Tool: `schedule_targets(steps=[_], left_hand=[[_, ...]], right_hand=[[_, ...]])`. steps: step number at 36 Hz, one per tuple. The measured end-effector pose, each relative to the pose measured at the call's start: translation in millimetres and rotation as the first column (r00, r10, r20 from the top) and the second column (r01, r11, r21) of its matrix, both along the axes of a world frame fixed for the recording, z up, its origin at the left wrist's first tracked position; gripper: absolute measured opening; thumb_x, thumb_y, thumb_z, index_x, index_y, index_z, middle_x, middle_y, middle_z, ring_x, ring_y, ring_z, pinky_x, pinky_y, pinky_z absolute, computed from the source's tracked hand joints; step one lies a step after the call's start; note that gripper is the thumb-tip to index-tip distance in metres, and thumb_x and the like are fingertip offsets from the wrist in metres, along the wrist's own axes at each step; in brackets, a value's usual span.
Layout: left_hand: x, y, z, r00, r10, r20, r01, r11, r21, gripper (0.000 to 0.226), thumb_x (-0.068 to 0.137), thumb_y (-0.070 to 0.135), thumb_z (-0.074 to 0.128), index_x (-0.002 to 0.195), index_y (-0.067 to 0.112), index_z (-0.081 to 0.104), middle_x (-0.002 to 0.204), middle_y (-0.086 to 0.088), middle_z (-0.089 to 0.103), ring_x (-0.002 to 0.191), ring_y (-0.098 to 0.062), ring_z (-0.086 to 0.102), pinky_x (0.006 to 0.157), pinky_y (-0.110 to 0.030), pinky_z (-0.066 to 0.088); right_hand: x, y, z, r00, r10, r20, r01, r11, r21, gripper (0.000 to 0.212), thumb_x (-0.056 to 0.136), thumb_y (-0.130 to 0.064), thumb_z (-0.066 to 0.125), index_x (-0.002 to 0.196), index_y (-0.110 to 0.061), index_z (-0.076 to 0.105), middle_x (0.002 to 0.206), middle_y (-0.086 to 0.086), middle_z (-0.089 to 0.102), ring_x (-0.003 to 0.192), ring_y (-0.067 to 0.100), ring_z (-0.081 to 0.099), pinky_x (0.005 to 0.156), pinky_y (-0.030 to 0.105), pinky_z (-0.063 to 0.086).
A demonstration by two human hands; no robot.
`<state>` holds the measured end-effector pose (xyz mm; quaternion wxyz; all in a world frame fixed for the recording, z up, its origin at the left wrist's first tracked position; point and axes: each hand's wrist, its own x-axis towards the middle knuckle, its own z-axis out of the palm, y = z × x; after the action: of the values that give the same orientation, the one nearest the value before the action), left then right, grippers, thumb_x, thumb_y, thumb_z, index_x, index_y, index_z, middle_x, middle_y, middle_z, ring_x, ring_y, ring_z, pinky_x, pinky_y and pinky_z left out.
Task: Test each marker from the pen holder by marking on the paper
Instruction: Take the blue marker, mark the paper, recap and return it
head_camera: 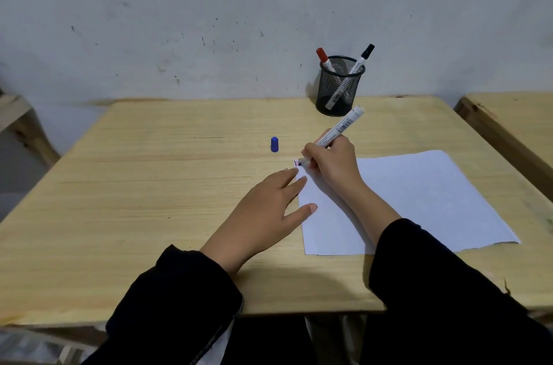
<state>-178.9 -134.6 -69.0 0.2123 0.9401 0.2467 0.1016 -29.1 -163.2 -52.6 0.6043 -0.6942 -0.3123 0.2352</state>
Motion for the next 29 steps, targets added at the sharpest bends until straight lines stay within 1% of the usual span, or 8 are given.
schedule_targets(steps=[6, 10, 13, 18, 22, 24, 27, 29], left_hand=[[0, 0, 1, 1.000, -0.002, 0.004, 0.002, 1.000, -0.002, 0.058, 0.093, 0.051, 0.043, 0.145, 0.026, 0.034, 0.157, 0.008, 0.024, 0.142, -0.004, 0.019, 0.109, -0.019, 0.020], [0, 1, 2, 1.000, -0.008, 0.007, 0.008, 1.000, 0.013, 0.058, 0.093, 0.051, 0.045, 0.144, 0.026, 0.036, 0.156, 0.008, 0.026, 0.142, -0.004, 0.020, 0.107, -0.018, 0.020], [0, 2, 4, 1.000, -0.013, 0.001, 0.013, 1.000, 0.007, 0.058, 0.092, 0.051, 0.046, 0.143, 0.026, 0.038, 0.155, 0.008, 0.027, 0.141, -0.005, 0.022, 0.109, -0.020, 0.022], [3, 9, 7, 0.999, -0.031, -0.007, 0.031, 0.999, 0.010, 0.053, 0.090, 0.051, 0.050, 0.135, 0.024, 0.047, 0.147, 0.008, 0.037, 0.135, -0.008, 0.031, 0.106, -0.024, 0.030], [10, 17, 15, 1.000, -0.024, -0.009, 0.024, 1.000, 0.019, 0.042, 0.088, 0.045, 0.055, 0.114, 0.013, 0.061, 0.121, 0.002, 0.056, 0.115, -0.014, 0.048, 0.095, -0.034, 0.043], [14, 23, 18, 0.998, -0.025, 0.059, 0.024, 1.000, 0.019, 0.034, 0.087, 0.040, 0.057, 0.106, 0.013, 0.064, 0.114, 0.005, 0.058, 0.110, -0.013, 0.052, 0.091, -0.029, 0.044], [21, 35, 25, 0.968, 0.083, 0.238, -0.083, 0.996, -0.011, 0.026, 0.088, 0.033, 0.057, 0.111, 0.021, 0.062, 0.112, 0.014, 0.054, 0.102, 0.000, 0.048, 0.081, -0.007, 0.035], [27, 44, 29, 0.946, 0.141, 0.293, -0.146, 0.989, -0.004, 0.031, 0.090, 0.032, 0.054, 0.119, 0.022, 0.058, 0.113, 0.013, 0.051, 0.106, -0.003, 0.047, 0.083, -0.011, 0.033]], right_hand=[[4, -3, 3, 0.969, -0.027, -0.247, 0.061, 0.990, 0.131, 0.011, 0.081, 0.000, 0.057, 0.072, -0.004, 0.053, 0.061, 0.009, 0.054, 0.049, 0.012, 0.050, 0.047, 0.022, 0.044], [11, -4, 4, 0.896, 0.041, -0.441, 0.083, 0.963, 0.257, 0.019, 0.085, 0.000, 0.060, 0.071, -0.008, 0.051, 0.064, 0.008, 0.056, 0.050, 0.011, 0.050, 0.051, 0.021, 0.047], [13, -5, 6, 0.844, 0.090, -0.528, 0.094, 0.946, 0.312, 0.019, 0.086, 0.000, 0.060, 0.071, -0.009, 0.052, 0.063, 0.006, 0.055, 0.051, 0.012, 0.052, 0.052, 0.019, 0.048], [16, -11, 13, 0.868, 0.093, -0.488, 0.081, 0.943, 0.323, 0.012, 0.082, 0.000, 0.063, 0.074, -0.008, 0.059, 0.062, 0.005, 0.060, 0.054, 0.010, 0.056, 0.056, 0.017, 0.050], [21, -16, 25, 0.892, 0.095, -0.442, 0.061, 0.944, 0.326, 0.011, 0.083, 0.001, 0.062, 0.075, -0.006, 0.062, 0.068, 0.008, 0.062, 0.055, 0.009, 0.058, 0.052, 0.013, 0.049], [23, -20, 31, 0.896, 0.110, -0.430, 0.048, 0.939, 0.341, 0.009, 0.083, 0.002, 0.062, 0.076, -0.005, 0.063, 0.071, 0.010, 0.062, 0.057, 0.010, 0.058, 0.052, 0.013, 0.048], [26, -26, 39, 0.892, 0.118, -0.436, 0.059, 0.926, 0.372, 0.010, 0.083, 0.003, 0.062, 0.075, -0.004, 0.063, 0.067, 0.007, 0.064, 0.055, 0.009, 0.059, 0.052, 0.013, 0.048], [27, -31, 43, 0.888, 0.120, -0.445, 0.072, 0.917, 0.391, 0.011, 0.083, 0.003, 0.062, 0.075, -0.004, 0.063, 0.065, 0.005, 0.064, 0.055, 0.009, 0.059, 0.052, 0.013, 0.049]])
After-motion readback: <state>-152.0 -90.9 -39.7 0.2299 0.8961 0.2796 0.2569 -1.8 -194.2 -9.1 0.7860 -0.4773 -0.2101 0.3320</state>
